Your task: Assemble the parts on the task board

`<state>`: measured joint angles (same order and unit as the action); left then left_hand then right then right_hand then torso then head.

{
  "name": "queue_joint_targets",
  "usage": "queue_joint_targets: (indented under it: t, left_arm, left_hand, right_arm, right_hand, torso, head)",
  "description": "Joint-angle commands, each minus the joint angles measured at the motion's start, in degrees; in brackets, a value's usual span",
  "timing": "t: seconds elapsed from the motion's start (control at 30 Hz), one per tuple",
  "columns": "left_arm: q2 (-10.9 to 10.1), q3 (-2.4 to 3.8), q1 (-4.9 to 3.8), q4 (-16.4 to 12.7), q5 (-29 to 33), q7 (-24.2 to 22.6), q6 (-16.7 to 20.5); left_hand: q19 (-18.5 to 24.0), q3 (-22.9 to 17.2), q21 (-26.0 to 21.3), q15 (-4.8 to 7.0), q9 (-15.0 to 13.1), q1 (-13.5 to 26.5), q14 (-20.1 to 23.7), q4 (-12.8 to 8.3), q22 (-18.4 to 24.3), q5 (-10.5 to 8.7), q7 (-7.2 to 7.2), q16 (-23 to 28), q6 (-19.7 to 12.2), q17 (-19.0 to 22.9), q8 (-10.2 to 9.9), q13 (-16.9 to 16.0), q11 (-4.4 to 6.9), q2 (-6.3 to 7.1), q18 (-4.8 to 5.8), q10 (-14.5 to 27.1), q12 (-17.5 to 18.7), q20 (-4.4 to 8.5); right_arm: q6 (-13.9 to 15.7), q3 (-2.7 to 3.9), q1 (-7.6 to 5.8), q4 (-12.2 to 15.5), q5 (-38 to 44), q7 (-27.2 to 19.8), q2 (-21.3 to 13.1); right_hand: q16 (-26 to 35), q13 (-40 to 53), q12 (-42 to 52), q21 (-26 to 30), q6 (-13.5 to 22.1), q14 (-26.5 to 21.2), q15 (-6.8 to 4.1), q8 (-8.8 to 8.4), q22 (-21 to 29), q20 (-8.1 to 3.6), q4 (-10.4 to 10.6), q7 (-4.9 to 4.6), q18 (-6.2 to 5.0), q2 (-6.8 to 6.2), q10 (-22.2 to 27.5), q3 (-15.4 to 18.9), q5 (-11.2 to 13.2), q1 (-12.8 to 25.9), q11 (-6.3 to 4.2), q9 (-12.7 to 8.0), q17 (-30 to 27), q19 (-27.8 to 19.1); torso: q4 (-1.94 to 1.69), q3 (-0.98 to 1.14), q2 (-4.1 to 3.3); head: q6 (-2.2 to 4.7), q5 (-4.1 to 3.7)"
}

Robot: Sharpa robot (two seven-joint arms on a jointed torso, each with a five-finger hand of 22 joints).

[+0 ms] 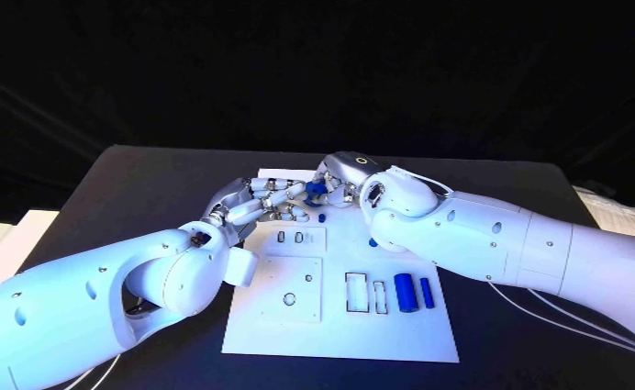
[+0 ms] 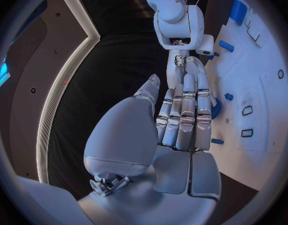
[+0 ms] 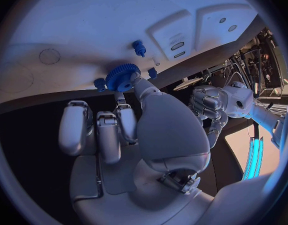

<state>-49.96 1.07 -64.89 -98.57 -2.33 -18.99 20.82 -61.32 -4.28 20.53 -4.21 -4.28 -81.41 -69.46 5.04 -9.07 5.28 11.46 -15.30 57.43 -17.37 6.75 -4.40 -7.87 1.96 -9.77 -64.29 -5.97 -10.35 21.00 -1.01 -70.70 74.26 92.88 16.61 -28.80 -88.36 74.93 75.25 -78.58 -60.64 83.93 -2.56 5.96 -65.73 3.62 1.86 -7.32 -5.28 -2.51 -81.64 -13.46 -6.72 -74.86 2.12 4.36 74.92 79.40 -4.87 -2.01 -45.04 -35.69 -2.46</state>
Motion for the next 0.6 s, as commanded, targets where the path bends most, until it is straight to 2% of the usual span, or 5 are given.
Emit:
queue_joint_targets:
  t: [0.03,0.1,0.27,0.6]
  left_arm:
    - [0.17,0.05,-0.07,-0.02,-0.24,-0.1,-1.18]
    - [0.17,0.05,-0.07,-0.02,-0.24,-0.09,-1.19]
    - [0.17,0.05,-0.07,-0.01,-0.24,-0.05,-1.24]
    - [0.09,0.05,-0.07,0.01,-0.24,0.04,-1.31]
  left_hand:
    - [-0.12,-0.13,0.3,-0.07,0.07,-0.1,0.39,-0.31,-0.1,-0.25,0.1,-0.06,-0.2,-0.07,-0.27,0.03,-0.05,-0.51,-0.62,0.24,0.35,0.07]
    - [-0.12,-0.13,0.3,-0.07,0.07,-0.1,0.39,-0.31,-0.1,-0.25,0.1,-0.06,-0.2,-0.07,-0.27,0.03,-0.05,-0.51,-0.62,0.24,0.35,0.07]
    - [-0.12,-0.13,0.3,-0.07,0.07,-0.1,0.39,-0.31,-0.1,-0.25,0.1,-0.06,-0.2,-0.07,-0.27,0.03,-0.05,-0.51,-0.62,0.24,0.35,0.07]
    - [-0.12,-0.13,0.3,-0.07,0.07,-0.1,0.39,-0.31,-0.1,-0.25,0.1,-0.06,-0.2,-0.07,-0.27,0.03,-0.05,-0.51,-0.62,0.24,0.35,0.07]
  right_arm:
    - [-0.09,-0.04,0.08,-0.04,0.27,-0.01,0.17]
    - [0.0,-0.05,0.09,-0.12,0.27,0.23,0.21]
    - [-0.33,-0.08,0.09,-0.39,0.29,0.95,0.25]
    - [-0.22,-0.1,0.09,-0.5,0.54,1.8,-0.02]
  right_hand:
    - [0.31,0.39,-0.95,-0.06,1.14,5.31,0.76,-1.08,0.07,0.42,0.49,-0.28,0.6,-0.52,0.8,0.18,-0.4,0.87,0.37,0.55,11.49,-0.03]
    - [0.34,-0.83,-2.45,-0.02,3.81,5.29,1.22,-2.47,0.14,0.74,0.54,-0.99,0.61,-1.07,1.76,0.49,-0.44,1.17,0.97,-0.01,11.43,-0.1]
    - [0.68,-4.65,-7.03,0.34,8.12,5.14,2.1,-2.56,0.8,1.65,0.87,-1.95,0.46,-1.62,4.8,1.36,-0.44,1.57,1.91,-0.56,10.86,-0.55]
    - [0.8,-5.63,-8.22,0.46,8.62,5.09,2.29,-2.34,1.03,1.92,0.97,-2.08,0.38,-1.51,5.56,1.54,-0.56,1.39,2.06,-0.42,10.67,-0.71]
  torso:
    - [0.0,0.01,-0.01]
    - [0.0,-0.01,-0.02]
    - [0.03,0.02,0.02]
    - [0.04,0.04,-0.01]
  head:
    - [-0.11,-0.05]
    - [-0.13,-0.06]
    - [-0.12,-0.12]
    - [-0.18,-0.39]
